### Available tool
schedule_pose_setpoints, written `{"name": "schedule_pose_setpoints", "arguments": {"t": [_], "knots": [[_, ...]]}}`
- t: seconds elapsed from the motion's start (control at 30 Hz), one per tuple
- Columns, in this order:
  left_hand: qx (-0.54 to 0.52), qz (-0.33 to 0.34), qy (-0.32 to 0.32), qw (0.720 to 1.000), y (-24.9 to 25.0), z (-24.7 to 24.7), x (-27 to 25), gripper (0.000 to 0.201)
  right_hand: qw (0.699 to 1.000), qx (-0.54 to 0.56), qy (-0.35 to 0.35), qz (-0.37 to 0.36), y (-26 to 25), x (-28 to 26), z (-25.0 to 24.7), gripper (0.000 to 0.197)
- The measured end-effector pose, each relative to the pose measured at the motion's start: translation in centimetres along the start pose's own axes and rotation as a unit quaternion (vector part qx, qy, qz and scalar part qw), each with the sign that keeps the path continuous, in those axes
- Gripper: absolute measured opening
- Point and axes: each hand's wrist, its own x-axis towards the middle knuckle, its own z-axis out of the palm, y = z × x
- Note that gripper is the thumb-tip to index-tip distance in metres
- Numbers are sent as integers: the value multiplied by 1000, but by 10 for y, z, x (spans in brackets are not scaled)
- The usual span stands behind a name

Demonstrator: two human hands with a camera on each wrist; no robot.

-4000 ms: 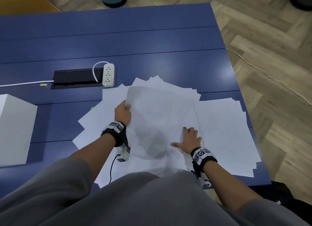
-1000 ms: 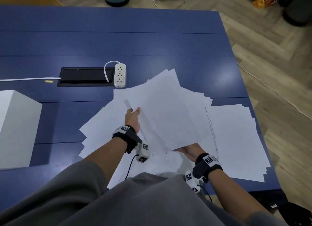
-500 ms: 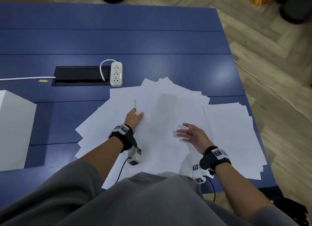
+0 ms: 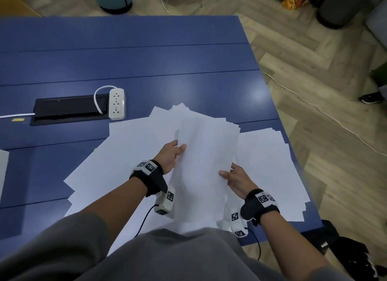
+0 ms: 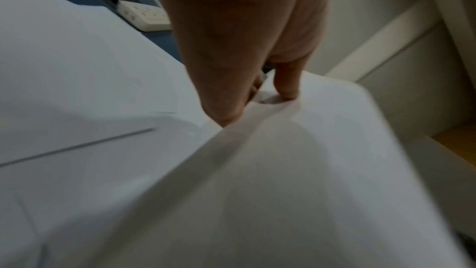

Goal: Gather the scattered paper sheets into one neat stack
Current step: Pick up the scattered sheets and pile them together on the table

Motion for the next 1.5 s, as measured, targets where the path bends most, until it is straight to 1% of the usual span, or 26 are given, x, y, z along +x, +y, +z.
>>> {"name": "schedule_pose_setpoints", "arguments": {"t": [0.03, 0.07, 0.1, 0.17, 0.2, 0.27, 0.37, 0.47, 0.53, 0.6, 0.7, 0.73, 0.77, 0.87, 0.93, 1.0, 1.07, 1.1, 1.13, 1.17, 1.2, 1.23, 1.27, 1.33, 1.43, 1.5], "knots": [[21, 2, 39, 999, -1, 11, 3, 9, 1000, -6, 27, -10, -6, -3, -9, 85], [43, 1, 70, 997, -5, 21, 8, 14, 998, -23, 58, -16, -11, -5, -21, 81], [54, -3, 82, 995, -10, 32, 13, 15, 995, -49, 88, -20, -16, -6, -34, 72], [69, -29, 69, 995, -24, 54, 25, 12, 982, -110, 154, -24, -26, -8, -65, 42], [98, -46, 60, 992, -32, 64, 33, 19, 971, -149, 183, -25, -32, -8, -82, 34], [182, -71, 41, 980, -49, 86, 47, 26, 947, -231, 224, -23, -41, -9, -112, 32], [313, -66, 29, 947, -72, 113, 68, 27, 913, -320, 253, -18, -56, -10, -148, 30], [381, -59, 40, 922, -85, 135, 84, 22, 884, -375, 278, 1, -67, -8, -174, 28], [395, -51, 48, 916, -89, 148, 92, 28, 867, -395, 303, 3, -69, -5, -185, 30], [389, -45, 51, 919, -95, 162, 100, 31, 847, -415, 331, 10, -69, -2, -191, 39], [384, -31, 61, 921, -107, 177, 109, 52, 837, -420, 350, 25, -62, 2, -200, 58], [382, -25, 61, 922, -109, 183, 107, 55, 832, -425, 356, 27, -59, 4, -202, 64], [394, -16, 51, 918, -112, 186, 107, 55, 823, -436, 364, 33, -55, 6, -203, 70], [492, 5, -9, 871, -119, 192, 106, 46, 770, -502, 385, 77, -50, 9, -199, 86], [521, -6, -26, 853, -124, 192, 109, 42, 747, -529, 388, 109, -49, 9, -192, 94], [550, -12, -35, 835, -125, 193, 110, 42, 719, -562, 388, 127, -44, 10, -189, 95], [572, -17, -44, 819, -124, 193, 112, 42, 685, -605, 392, 111, -39, 11, -185, 89], [579, -19, -48, 814, -123, 193, 112, 43, 679, -619, 384, 92, -37, 11, -183, 85], [585, -21, -53, 809, -122, 193, 112, 45, 687, -625, 365, 67, -35, 12, -179, 78], [591, -21, -57, 804, -121, 193, 112, 46, 706, -624, 334, 35, -33, 13, -174, 70], [596, -19, -61, 800, -120, 192, 111, 47, 725, -623, 294, 5, -29, 15, -168, 64], [599, -16, -63, 798, -119, 191, 110, 47, 736, -628, 252, -18, -26, 16, -162, 61], [598, -16, -64, 799, -117, 190, 108, 48, 734, -643, 216, -30, -22, 17, -155, 63], [593, -19, -64, 802, -113, 183, 104, 50, 714, -679, 169, -22, -15, 18, -143, 73], [556, 8, -48, 830, -102, 165, 96, 47, 687, -711, 151, 25, -9, 21, -132, 77], [530, 35, -15, 847, -89, 145, 88, 41, 674, -721, 159, 36, -9, 22, -128, 76]]}}
